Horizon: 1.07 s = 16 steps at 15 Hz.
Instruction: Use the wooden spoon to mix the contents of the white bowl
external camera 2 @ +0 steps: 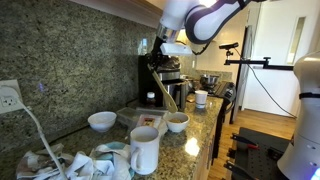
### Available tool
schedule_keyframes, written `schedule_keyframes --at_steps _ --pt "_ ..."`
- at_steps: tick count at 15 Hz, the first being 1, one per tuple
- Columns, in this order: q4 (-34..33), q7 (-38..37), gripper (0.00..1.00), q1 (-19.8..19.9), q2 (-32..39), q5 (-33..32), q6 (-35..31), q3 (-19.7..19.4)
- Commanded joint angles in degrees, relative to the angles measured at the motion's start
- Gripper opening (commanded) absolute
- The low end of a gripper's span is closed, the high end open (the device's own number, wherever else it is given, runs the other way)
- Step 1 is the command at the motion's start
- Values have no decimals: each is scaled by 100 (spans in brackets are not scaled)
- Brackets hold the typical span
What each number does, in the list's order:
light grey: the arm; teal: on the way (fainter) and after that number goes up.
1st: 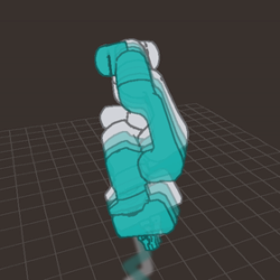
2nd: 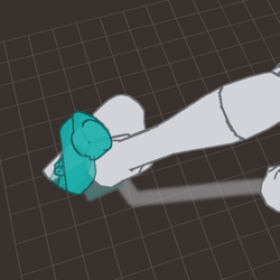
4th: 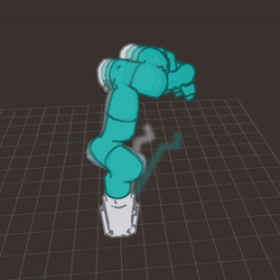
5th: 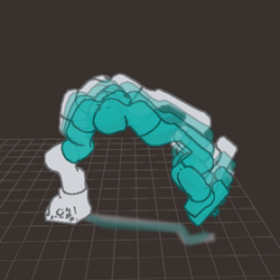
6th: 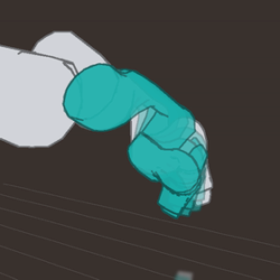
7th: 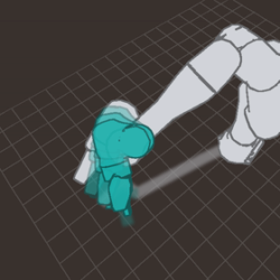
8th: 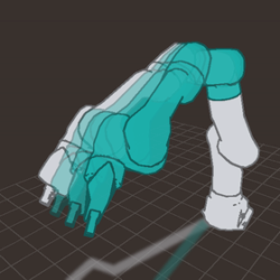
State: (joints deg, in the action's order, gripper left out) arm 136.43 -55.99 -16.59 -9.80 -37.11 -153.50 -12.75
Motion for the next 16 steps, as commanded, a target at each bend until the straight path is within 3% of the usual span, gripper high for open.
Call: schedule_keyframes --at_steps 1,7,8,16 --pt "543 -407 5 1145 -667 -155 66 996" --pt "1231 -774 5 2149 -1169 -91 -63 1780" --pt "1304 -977 5 2034 -1213 -263 -36 1664" --pt "1460 -1973 5 2192 -1292 -1040 -32 1935"
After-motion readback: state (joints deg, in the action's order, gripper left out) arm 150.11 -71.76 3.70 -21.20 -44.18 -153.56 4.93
